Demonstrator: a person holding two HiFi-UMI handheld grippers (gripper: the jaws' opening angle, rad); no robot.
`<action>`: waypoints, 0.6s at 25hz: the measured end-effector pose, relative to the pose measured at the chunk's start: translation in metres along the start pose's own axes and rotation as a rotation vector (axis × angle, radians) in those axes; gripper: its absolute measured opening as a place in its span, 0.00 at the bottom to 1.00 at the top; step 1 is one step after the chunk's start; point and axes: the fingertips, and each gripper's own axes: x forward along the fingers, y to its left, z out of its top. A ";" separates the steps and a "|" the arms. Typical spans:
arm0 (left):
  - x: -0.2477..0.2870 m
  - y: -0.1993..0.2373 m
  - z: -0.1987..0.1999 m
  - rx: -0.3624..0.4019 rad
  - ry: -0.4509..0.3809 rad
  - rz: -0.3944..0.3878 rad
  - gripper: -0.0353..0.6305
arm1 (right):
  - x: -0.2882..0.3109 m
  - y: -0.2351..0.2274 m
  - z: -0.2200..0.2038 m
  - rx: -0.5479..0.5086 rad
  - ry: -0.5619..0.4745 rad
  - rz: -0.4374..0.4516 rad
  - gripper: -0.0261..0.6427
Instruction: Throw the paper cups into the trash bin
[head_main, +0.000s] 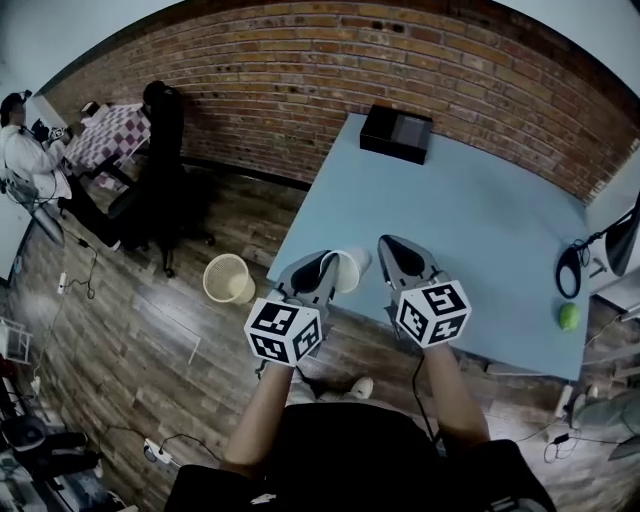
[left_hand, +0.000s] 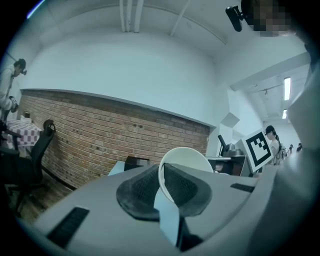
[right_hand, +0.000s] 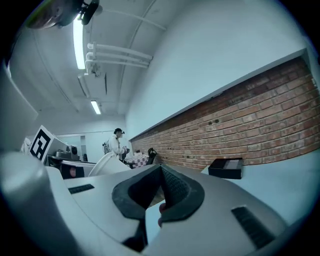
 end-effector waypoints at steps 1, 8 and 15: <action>-0.005 0.008 0.002 -0.002 -0.006 0.017 0.10 | 0.007 0.008 0.000 -0.002 0.002 0.018 0.04; -0.048 0.067 0.010 -0.031 -0.035 0.113 0.10 | 0.051 0.066 0.000 -0.024 0.021 0.108 0.04; -0.092 0.119 0.015 -0.052 -0.064 0.148 0.11 | 0.086 0.123 0.000 -0.045 0.023 0.132 0.04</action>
